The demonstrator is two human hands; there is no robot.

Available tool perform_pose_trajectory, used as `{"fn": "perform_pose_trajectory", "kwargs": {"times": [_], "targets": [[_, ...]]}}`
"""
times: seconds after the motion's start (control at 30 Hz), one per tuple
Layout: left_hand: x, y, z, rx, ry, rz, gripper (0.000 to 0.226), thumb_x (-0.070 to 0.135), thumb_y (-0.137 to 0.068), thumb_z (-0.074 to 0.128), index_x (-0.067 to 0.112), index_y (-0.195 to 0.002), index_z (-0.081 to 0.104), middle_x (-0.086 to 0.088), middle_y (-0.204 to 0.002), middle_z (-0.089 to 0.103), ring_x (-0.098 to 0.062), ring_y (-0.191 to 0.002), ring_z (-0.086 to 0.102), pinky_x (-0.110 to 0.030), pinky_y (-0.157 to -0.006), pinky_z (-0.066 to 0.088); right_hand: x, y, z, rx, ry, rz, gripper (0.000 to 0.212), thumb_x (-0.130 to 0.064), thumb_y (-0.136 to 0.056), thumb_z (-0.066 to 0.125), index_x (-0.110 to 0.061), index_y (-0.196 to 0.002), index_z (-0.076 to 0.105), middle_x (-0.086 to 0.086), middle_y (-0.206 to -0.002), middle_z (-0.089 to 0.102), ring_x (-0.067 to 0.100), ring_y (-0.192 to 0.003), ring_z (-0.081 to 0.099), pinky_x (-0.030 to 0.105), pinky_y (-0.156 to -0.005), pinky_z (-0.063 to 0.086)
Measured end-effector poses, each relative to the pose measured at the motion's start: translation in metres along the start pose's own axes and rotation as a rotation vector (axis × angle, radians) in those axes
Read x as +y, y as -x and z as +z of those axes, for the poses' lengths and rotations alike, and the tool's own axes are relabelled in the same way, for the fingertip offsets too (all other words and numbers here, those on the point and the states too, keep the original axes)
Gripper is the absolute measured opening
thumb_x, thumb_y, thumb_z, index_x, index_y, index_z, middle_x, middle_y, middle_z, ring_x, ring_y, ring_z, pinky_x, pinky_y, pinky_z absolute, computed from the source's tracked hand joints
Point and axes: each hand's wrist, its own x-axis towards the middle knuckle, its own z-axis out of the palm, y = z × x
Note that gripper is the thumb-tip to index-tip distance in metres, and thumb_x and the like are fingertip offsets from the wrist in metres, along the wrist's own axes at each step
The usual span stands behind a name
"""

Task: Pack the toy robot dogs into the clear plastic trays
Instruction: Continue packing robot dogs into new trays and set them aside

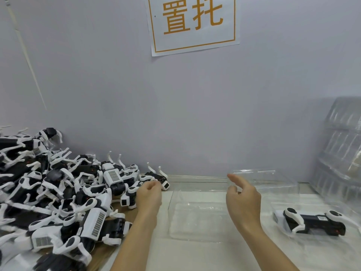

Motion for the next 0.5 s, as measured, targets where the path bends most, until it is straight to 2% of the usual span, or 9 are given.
{"fn": "perform_pose_trajectory", "kwargs": {"times": [0.07, 0.1, 0.13, 0.2, 0.27, 0.3, 0.33, 0.4, 0.5], "targets": [[0.0, -0.005, -0.009, 0.116, -0.076, 0.115, 0.021, 0.007, -0.091, 0.054, 0.019, -0.103, 0.066, -0.009, -0.118, 0.063, -0.025, -0.094, 0.06, -0.04, -0.085, 0.052, 0.002, 0.0, 0.001, -0.041, 0.035, -0.013, 0.043, 0.001, -0.089, 0.045, -0.02, -0.121, 0.066, -0.007, -0.12, 0.064, 0.007, -0.108, 0.054, 0.012, -0.085, 0.038], [-0.001, -0.008, -0.014, 0.134, -0.134, 0.143, 0.031, 0.005, -0.09, 0.052, 0.019, -0.115, 0.065, -0.007, -0.132, 0.057, -0.028, -0.109, 0.059, -0.044, -0.095, 0.05, 0.003, 0.0, 0.001, -0.073, 0.059, -0.014, 0.044, 0.002, -0.089, 0.046, -0.021, -0.121, 0.066, -0.007, -0.119, 0.064, 0.006, -0.108, 0.055, 0.005, -0.079, 0.035], [-0.002, -0.011, -0.019, 0.123, -0.185, 0.149, 0.043, 0.004, -0.09, 0.049, 0.018, -0.129, 0.059, -0.006, -0.141, 0.05, -0.032, -0.122, 0.054, -0.049, -0.103, 0.047, 0.005, 0.001, 0.001, -0.109, 0.085, -0.016, 0.047, 0.004, -0.087, 0.046, -0.021, -0.121, 0.065, -0.007, -0.119, 0.064, 0.004, -0.105, 0.056, 0.001, -0.074, 0.036], [-0.008, -0.018, -0.027, 0.067, -0.247, 0.114, 0.056, 0.004, -0.09, 0.044, 0.019, -0.145, 0.046, -0.01, -0.149, 0.045, -0.038, -0.133, 0.047, -0.056, -0.108, 0.042, 0.007, 0.002, 0.001, -0.18, 0.137, -0.03, 0.055, 0.01, -0.082, 0.044, -0.022, -0.122, 0.065, -0.007, -0.12, 0.061, -0.003, -0.098, 0.055, -0.002, -0.071, 0.039], [-0.014, -0.023, -0.031, 0.049, -0.267, 0.108, 0.059, 0.004, -0.093, 0.044, 0.019, -0.149, 0.04, -0.01, -0.151, 0.041, -0.039, -0.133, 0.047, -0.054, -0.108, 0.043, 0.009, 0.002, 0.0, -0.222, 0.176, -0.049, 0.063, 0.013, -0.076, 0.043, -0.025, -0.12, 0.065, -0.008, -0.121, 0.06, 0.003, -0.108, 0.054, 0.01, -0.085, 0.047], [-0.016, -0.023, -0.032, 0.054, -0.288, 0.136, 0.058, 0.002, -0.093, 0.046, 0.017, -0.149, 0.04, -0.009, -0.151, 0.04, -0.038, -0.131, 0.049, -0.05, -0.108, 0.043, 0.01, 0.002, 0.0, -0.229, 0.188, -0.061, 0.064, 0.014, -0.075, 0.042, -0.026, -0.12, 0.066, -0.009, -0.121, 0.06, 0.008, -0.113, 0.053, 0.021, -0.092, 0.048], [-0.017, -0.024, -0.033, 0.07, -0.326, 0.174, 0.057, 0.0, -0.092, 0.049, 0.014, -0.148, 0.042, -0.009, -0.149, 0.039, -0.036, -0.128, 0.05, -0.043, -0.106, 0.043, 0.01, 0.001, -0.001, -0.235, 0.196, -0.072, 0.065, 0.014, -0.074, 0.042, -0.026, -0.119, 0.066, -0.009, -0.121, 0.061, 0.01, -0.114, 0.052, 0.025, -0.095, 0.048], [-0.017, -0.024, -0.033, 0.09, -0.42, 0.216, 0.054, -0.003, -0.09, 0.055, 0.007, -0.142, 0.048, -0.012, -0.145, 0.037, -0.033, -0.119, 0.052, -0.037, -0.097, 0.045, 0.012, -0.001, -0.002, -0.251, 0.206, -0.09, 0.066, 0.014, -0.073, 0.042, -0.027, -0.119, 0.067, -0.01, -0.12, 0.061, 0.009, -0.113, 0.053, 0.023, -0.093, 0.047], [-0.016, -0.02, -0.033, 0.099, -0.64, 0.238, 0.041, -0.003, -0.086, 0.061, 0.004, -0.126, 0.059, -0.012, -0.136, 0.039, -0.036, -0.101, 0.056, -0.042, -0.088, 0.05, 0.014, -0.003, -0.003, -0.282, 0.203, -0.087, 0.066, 0.014, -0.073, 0.042, -0.027, -0.119, 0.067, -0.011, -0.119, 0.061, 0.006, -0.112, 0.053, 0.01, -0.085, 0.042]]}}
